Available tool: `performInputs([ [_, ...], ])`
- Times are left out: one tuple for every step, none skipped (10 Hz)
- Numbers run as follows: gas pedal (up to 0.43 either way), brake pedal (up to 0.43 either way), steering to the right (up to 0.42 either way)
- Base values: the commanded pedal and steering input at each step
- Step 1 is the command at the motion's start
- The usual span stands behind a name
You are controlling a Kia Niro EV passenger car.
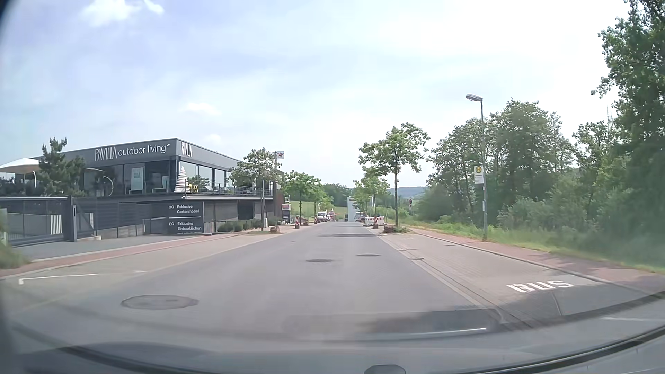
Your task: Follow the waypoints while adhering to traffic rules and regulations
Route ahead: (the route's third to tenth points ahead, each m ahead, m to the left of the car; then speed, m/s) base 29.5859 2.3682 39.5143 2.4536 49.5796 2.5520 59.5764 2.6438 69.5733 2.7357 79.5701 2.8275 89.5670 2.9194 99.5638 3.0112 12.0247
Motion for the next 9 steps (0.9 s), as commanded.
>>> performInputs([
  [0.110, 0.000, 0.000],
  [0.110, 0.000, 0.000],
  [0.110, 0.000, 0.001],
  [0.110, 0.000, 0.000],
  [0.110, 0.000, 0.000],
  [0.110, 0.000, 0.000],
  [0.110, 0.000, 0.000],
  [0.110, 0.000, 0.000],
  [0.110, 0.000, -0.003],
])
